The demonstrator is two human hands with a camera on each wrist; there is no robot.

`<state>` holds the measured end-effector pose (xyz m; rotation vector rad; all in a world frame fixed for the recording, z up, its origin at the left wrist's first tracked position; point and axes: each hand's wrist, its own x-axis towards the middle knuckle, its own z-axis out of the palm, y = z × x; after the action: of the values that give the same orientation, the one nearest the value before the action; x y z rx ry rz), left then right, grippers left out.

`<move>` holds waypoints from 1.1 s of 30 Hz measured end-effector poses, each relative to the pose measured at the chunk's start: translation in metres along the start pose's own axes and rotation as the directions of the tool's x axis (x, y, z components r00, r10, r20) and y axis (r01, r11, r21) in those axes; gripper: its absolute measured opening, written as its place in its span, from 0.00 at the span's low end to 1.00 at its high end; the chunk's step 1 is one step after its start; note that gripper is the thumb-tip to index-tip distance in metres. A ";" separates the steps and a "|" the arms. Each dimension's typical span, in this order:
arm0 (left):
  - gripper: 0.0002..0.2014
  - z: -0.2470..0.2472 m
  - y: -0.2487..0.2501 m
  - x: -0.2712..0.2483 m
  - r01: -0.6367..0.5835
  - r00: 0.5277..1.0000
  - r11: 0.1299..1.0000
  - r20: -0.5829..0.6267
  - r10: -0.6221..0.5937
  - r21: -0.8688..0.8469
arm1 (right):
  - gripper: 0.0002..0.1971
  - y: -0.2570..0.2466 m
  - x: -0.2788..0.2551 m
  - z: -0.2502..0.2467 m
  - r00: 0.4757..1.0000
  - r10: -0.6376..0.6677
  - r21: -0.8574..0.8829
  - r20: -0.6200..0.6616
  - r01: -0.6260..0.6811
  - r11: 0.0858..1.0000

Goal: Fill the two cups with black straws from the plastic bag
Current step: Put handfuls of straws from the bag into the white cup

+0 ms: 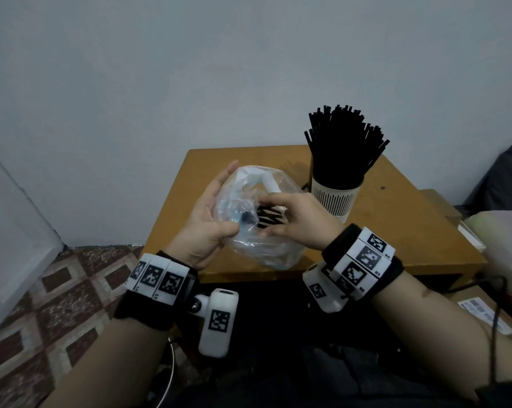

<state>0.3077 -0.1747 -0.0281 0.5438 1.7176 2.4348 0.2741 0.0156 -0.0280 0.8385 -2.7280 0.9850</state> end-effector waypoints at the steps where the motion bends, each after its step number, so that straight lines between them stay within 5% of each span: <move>1: 0.48 0.000 -0.001 0.001 -0.009 1.000 1.000 0.007 0.009 -0.010 | 0.29 0.000 0.001 0.001 1.000 0.011 0.014 -0.021 -0.011 1.000; 7: 0.44 -0.003 0.000 0.007 -0.052 0.996 0.998 -0.064 0.055 0.038 | 0.15 -0.002 -0.005 -0.001 0.993 0.037 -0.037 -0.116 -0.042 0.998; 11: 0.37 -0.006 0.005 0.007 -0.092 0.985 0.966 -0.120 0.124 0.241 | 0.13 0.000 -0.009 -0.001 0.986 0.077 -0.089 -0.147 -0.090 0.992; 18: 0.29 -0.015 0.013 0.007 -0.034 0.982 0.944 -0.165 0.093 0.329 | 0.09 -0.001 -0.010 -0.004 0.977 -0.060 -0.137 -0.206 0.032 0.990; 26: 0.29 -0.018 0.016 0.006 -0.046 0.998 0.895 -0.024 0.064 0.445 | 0.12 -0.001 -0.008 -0.004 0.987 -0.129 -0.145 -0.100 0.114 0.983; 33: 0.12 -0.007 0.008 0.015 -0.098 0.918 0.828 -0.271 0.289 0.552 | 0.09 -0.002 -0.008 -0.008 0.979 -0.173 -0.167 -0.108 0.154 0.974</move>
<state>0.2920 -0.1793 -0.0192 0.3644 2.6452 2.2609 0.2809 0.0234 -0.0227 0.9248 -2.5467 0.7504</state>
